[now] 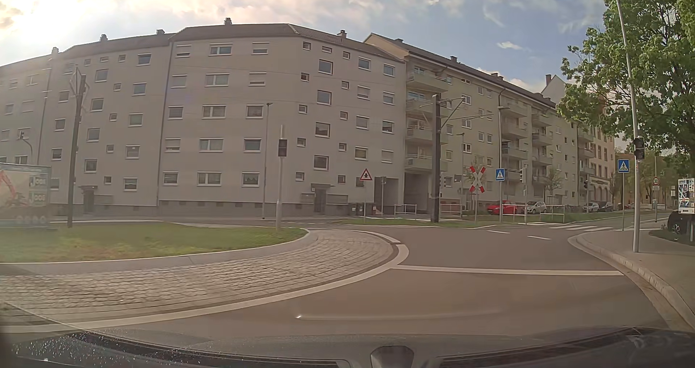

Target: Follow the waypoints while adhering to traffic rules and regulations

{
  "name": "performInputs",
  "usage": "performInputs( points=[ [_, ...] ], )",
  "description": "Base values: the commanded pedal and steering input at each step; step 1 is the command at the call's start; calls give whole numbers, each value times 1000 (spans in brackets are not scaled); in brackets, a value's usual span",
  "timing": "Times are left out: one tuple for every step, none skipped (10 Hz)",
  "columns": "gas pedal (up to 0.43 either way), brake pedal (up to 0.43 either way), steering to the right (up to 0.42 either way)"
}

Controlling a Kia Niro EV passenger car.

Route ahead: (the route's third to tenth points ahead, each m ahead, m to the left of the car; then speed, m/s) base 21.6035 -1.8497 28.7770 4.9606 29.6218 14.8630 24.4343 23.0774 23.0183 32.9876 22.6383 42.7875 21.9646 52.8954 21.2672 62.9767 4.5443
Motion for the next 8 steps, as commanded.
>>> performInputs(
  points=[
    [87,0,298],
    [87,0,313],
    [87,0,320],
    [87,0,320],
    [87,0,318],
    [87,0,305],
    [87,0,283],
    [87,0,257]
  ],
)
